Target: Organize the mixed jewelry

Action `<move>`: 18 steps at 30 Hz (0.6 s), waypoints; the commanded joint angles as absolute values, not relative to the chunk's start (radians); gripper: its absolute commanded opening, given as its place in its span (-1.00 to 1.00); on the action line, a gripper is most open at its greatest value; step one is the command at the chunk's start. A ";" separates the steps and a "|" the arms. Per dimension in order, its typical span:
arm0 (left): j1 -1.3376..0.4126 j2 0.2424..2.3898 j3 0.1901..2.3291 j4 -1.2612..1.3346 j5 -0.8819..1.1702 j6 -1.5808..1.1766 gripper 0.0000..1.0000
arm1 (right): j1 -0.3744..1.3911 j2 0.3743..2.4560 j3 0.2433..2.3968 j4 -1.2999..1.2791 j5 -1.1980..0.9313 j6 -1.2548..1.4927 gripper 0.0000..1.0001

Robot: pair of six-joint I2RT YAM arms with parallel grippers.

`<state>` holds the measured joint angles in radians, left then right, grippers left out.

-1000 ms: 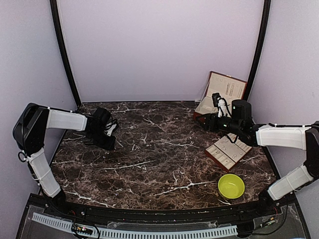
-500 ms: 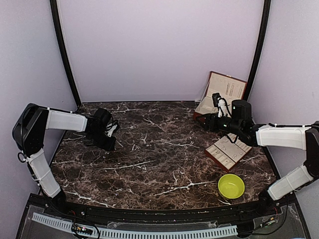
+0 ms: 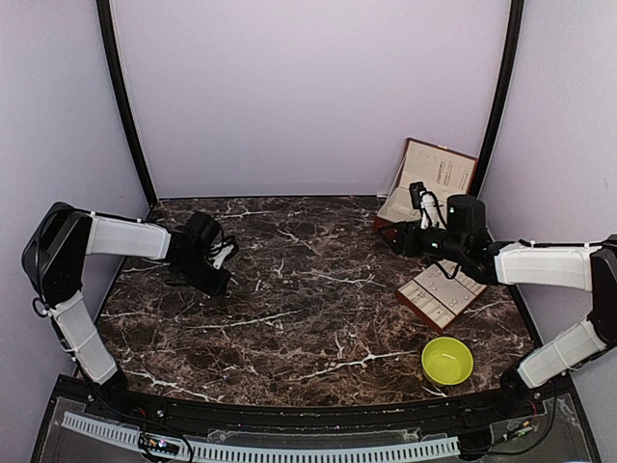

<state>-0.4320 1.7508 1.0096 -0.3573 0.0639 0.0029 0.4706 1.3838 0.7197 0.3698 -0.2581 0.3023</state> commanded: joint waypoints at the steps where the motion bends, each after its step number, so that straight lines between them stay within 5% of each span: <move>1: -0.485 1.669 0.988 -0.315 0.103 0.047 -1.00 | 0.507 1.394 0.748 0.398 -0.292 0.337 0.36; 18: -0.770 1.513 0.963 -0.053 0.145 0.205 -1.00 | 0.667 1.672 0.934 0.355 -0.679 0.570 0.03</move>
<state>-0.7147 1.5932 0.9981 -0.1719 0.1123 0.1246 0.6346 1.6405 0.9035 0.3065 -0.5323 0.4606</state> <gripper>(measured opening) 0.010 0.524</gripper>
